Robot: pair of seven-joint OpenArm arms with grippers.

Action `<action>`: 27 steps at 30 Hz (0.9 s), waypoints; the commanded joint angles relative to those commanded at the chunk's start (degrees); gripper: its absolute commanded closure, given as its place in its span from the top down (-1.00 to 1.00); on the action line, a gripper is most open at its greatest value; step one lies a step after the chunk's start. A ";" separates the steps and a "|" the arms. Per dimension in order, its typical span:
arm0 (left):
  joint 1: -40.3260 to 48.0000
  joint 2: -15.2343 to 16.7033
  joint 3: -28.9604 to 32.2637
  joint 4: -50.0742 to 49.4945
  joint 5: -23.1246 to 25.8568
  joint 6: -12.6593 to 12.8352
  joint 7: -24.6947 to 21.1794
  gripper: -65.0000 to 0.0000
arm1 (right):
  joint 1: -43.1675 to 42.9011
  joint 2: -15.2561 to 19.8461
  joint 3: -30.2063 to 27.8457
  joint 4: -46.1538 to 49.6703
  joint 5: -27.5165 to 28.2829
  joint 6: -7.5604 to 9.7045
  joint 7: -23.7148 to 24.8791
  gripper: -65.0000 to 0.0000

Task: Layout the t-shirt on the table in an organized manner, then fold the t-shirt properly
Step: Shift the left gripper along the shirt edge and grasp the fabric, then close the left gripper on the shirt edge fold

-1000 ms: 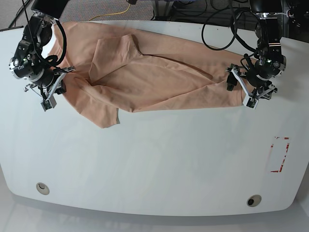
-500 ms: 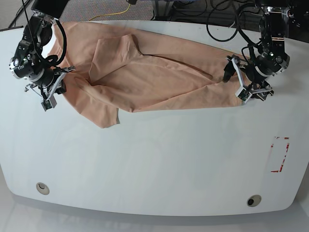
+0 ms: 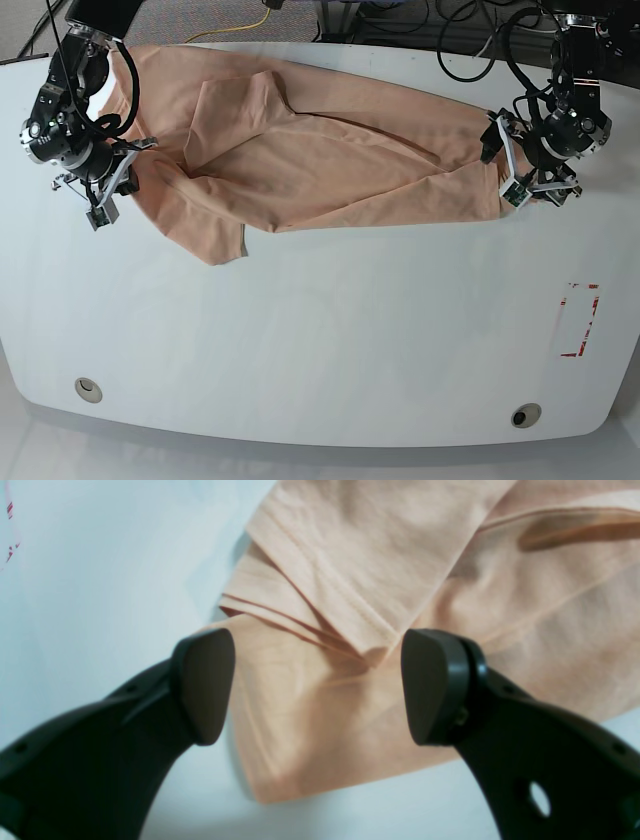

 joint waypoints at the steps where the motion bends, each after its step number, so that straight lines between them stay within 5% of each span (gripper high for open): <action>1: 0.00 0.00 0.00 -0.18 0.00 0.00 0.00 0.52 | 0.00 0.00 0.00 0.00 0.00 0.00 0.00 -1.00; 11: -0.18 -1.85 5.80 -2.20 0.00 0.35 0.00 0.52 | 0.00 0.00 0.00 0.00 0.00 0.00 0.00 -1.00; 27: -3.25 -1.58 5.63 -4.66 5.27 0.35 -0.26 0.52 | -0.09 0.00 0.00 0.00 0.00 0.00 0.00 -1.00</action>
